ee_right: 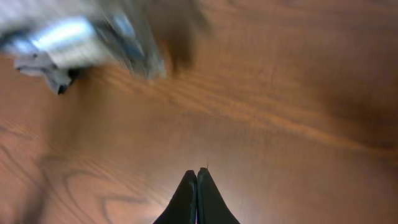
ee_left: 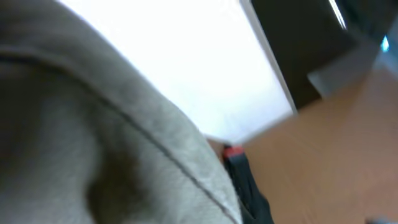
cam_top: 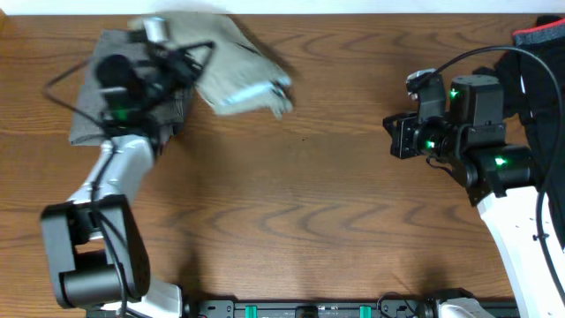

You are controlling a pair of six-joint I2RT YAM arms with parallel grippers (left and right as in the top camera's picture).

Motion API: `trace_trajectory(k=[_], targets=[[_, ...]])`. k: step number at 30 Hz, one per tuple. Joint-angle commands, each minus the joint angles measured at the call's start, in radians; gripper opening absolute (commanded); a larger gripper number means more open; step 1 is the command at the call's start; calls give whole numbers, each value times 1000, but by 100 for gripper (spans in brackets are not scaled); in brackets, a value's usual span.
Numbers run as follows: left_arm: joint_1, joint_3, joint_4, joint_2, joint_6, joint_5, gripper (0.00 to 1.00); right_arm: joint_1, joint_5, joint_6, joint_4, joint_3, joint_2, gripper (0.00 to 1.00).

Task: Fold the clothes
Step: 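Lay the khaki shorts on top of the grey shorts with the left gripper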

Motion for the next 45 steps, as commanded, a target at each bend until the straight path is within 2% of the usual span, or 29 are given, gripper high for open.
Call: trace_trajectory(k=[1, 6, 12, 15, 22, 34, 42, 45], targets=[[105, 69, 16, -20, -9, -60, 6, -5, 3, 4, -14, 0, 6, 1], [251, 121, 16, 8, 18, -146, 6, -5, -15, 5, -23, 0, 6, 1], [326, 165, 90, 99, -15, -182, 6, -4, -50, 5, -26, 0, 6, 1], [327, 223, 143, 150, -56, -180, 6, 0, -50, 12, -34, 0, 6, 1], [312, 365, 125, 210, -43, -204, 6, 20, -50, 13, -47, 0, 6, 1], [243, 379, 114, 407, -32, -296, 6, 28, -49, 12, -88, 0, 6, 1], [266, 377, 92, 455, -34, -137, 6, 28, -49, 31, -85, 0, 6, 1], [277, 376, 56, 453, -96, -90, 6, 28, -49, 31, -85, 0, 6, 1]])
